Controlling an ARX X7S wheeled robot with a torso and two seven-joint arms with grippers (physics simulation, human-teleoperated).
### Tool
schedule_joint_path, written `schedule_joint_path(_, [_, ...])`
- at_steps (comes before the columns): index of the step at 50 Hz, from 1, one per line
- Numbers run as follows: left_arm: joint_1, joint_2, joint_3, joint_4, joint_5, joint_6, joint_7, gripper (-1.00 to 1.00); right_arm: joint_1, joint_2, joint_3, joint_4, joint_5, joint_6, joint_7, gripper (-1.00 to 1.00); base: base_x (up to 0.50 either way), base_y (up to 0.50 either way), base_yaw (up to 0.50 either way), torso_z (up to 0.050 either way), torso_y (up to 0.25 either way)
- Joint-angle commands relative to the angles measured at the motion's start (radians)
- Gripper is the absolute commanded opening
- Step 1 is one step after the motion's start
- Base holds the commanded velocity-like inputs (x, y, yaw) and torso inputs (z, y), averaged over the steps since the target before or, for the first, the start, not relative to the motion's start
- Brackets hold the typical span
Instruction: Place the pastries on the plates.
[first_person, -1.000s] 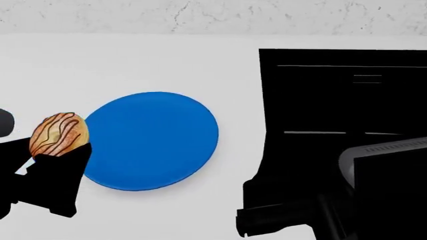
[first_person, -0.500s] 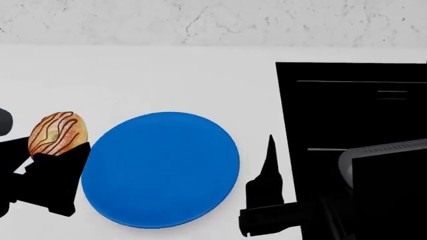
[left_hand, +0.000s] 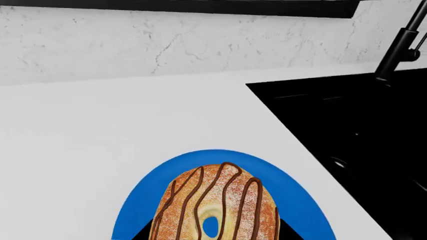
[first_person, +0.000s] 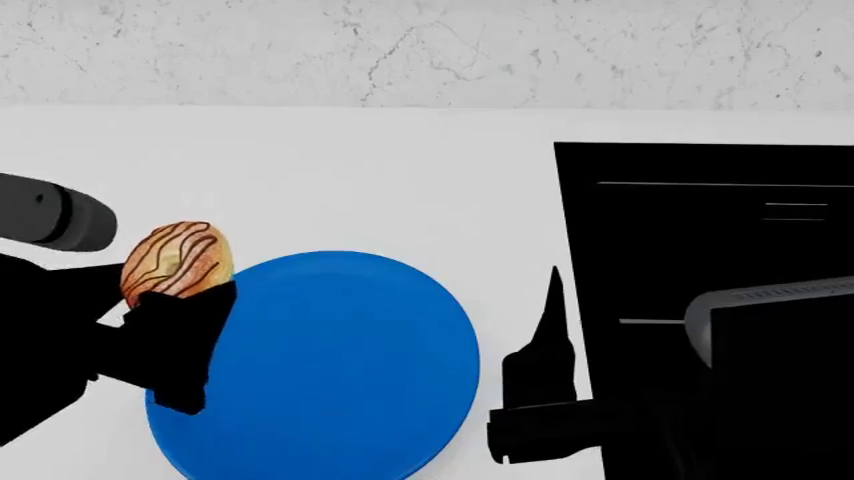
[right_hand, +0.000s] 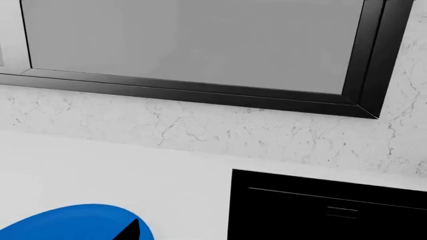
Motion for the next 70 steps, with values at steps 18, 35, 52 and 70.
schedule_joint_path(18, [-0.095, 0.175, 0.253, -0.278, 0.28, -0.006, 0.266, -1.0, -0.032, 0.004, 0.0, -0.007, -0.014, -0.017, 0.014, 1.0, 0.0, 0.0, 0.0, 0.0, 0.001])
schedule_joint_path(35, [-0.065, 0.174, 0.276, -0.318, 0.306, 0.011, 0.28, -1.0, -0.047, 0.014, 0.007, -0.022, 0.009, -0.024, 0.034, 1.0, 0.0, 0.0, 0.0, 0.0, 0.001])
schedule_joint_path(52, [-0.078, 0.166, 0.276, -0.331, 0.308, 0.02, 0.287, 1.0, -0.039, 0.016, 0.002, -0.024, 0.025, -0.024, 0.045, 1.0, 0.0, 0.0, 0.0, 0.0, 0.0])
schedule_joint_path(70, [-0.114, -0.035, -0.014, 0.011, -0.098, 0.047, -0.101, 1.0, 0.032, 0.012, -0.026, 0.005, 0.033, -0.006, 0.036, 1.0, 0.0, 0.0, 0.0, 0.0, 0.001])
